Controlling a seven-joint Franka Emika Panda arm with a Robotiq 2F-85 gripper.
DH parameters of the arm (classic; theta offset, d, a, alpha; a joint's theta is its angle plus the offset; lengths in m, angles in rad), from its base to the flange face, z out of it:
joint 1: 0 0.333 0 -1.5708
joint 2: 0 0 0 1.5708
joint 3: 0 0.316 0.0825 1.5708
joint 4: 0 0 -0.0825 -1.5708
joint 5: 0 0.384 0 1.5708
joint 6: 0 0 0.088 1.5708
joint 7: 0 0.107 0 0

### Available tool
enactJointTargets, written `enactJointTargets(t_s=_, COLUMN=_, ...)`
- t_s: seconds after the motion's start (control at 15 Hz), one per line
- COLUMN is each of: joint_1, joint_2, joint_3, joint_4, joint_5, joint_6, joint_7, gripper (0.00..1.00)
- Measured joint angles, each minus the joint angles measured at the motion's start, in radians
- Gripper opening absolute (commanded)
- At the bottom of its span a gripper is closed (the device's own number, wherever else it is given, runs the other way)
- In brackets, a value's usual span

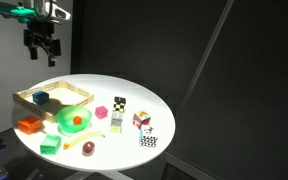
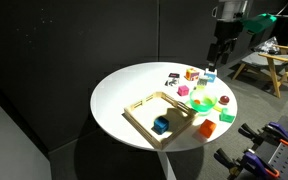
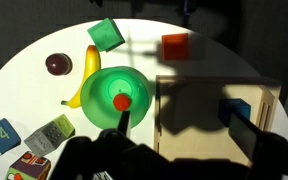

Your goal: Move the toy strawberry from the tray to the bowl

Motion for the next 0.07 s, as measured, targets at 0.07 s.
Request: enactJointTargets(t_s=0.07, joint_1=0.000, joint_2=0.000, joint_3=0.000, joint_4=0.000, joint_5=0.000, joint_6=0.000, joint_7=0.000, gripper=1.00)
